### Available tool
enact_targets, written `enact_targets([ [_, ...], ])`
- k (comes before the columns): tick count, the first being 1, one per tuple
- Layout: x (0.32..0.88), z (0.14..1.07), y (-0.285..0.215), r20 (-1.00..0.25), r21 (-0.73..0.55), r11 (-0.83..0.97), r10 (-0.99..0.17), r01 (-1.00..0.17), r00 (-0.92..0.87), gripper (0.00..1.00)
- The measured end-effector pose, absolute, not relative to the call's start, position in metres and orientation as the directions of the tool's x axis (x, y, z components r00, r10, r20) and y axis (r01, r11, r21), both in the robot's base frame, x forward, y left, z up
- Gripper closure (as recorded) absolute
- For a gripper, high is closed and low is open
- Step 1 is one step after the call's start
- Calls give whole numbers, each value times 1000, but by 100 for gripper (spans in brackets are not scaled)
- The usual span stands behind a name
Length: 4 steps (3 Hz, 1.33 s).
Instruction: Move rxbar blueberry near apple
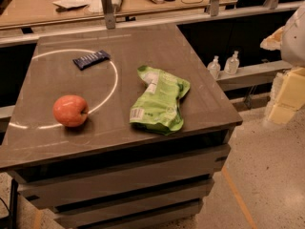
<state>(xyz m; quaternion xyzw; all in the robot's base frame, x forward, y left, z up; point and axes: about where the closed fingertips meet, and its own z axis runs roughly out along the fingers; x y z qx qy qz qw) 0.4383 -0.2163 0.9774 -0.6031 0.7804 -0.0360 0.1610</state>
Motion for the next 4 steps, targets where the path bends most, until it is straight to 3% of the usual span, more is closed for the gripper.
enact_targets([
  [2,463,983,-209,-230,-277,262,-952,-924,-201,0],
  [4,558,1003,-150,-329,-285,131,-944,-949,-31,0],
])
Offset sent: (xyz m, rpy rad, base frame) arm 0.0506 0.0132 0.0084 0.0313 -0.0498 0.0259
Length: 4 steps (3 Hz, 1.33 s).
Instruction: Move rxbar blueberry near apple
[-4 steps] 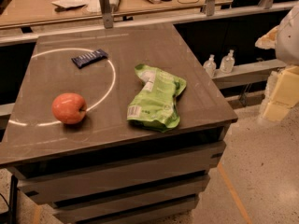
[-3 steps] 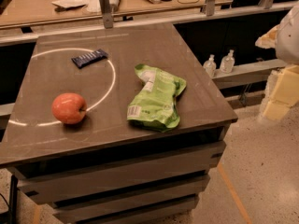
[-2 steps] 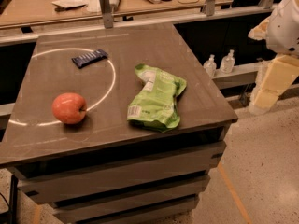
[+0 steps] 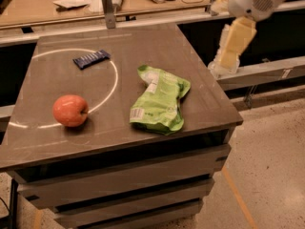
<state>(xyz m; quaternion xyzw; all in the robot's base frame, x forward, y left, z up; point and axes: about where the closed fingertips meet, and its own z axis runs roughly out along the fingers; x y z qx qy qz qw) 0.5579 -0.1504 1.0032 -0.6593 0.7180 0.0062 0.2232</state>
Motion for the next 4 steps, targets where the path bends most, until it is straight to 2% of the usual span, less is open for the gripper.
enact_targets([
  [1,602,1035,-91,-440,-335,76,-894,-939,85,0],
  [2,626,1063,-37,-590,-359,104,-795,-927,139,0],
  [3,647,1070,23,-668,-413,128,-715,-902,205,0],
  [4,647,1070,23,-668,-413,127,-715,-902,205,0],
])
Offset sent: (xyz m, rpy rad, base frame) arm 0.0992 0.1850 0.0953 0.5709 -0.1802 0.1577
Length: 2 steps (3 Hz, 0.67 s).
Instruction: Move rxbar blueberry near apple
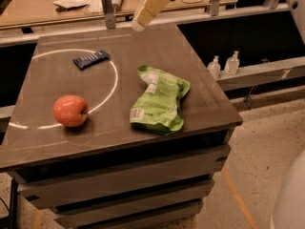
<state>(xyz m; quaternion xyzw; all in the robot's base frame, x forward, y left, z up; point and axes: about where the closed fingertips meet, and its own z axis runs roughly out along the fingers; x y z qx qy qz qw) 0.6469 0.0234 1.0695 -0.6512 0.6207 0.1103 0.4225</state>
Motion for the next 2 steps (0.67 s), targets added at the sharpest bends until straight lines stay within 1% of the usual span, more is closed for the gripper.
enact_targets([
  [1,656,1066,37,-711,-420,103,-654,-902,256,0],
  [2,680,1056,60,-762,-409,104,-586,-907,276,0],
])
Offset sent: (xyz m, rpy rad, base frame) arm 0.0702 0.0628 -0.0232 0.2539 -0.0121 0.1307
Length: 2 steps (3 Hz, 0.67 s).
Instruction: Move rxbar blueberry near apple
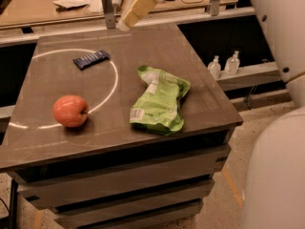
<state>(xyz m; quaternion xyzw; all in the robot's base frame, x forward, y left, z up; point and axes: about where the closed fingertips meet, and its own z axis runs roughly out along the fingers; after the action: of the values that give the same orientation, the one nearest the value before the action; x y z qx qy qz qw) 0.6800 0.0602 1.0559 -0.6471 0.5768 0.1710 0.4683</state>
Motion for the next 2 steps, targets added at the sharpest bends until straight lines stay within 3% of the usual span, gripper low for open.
enact_targets([
  [2,739,1006,117,-781,-370,192,-594,-909,192,0],
])
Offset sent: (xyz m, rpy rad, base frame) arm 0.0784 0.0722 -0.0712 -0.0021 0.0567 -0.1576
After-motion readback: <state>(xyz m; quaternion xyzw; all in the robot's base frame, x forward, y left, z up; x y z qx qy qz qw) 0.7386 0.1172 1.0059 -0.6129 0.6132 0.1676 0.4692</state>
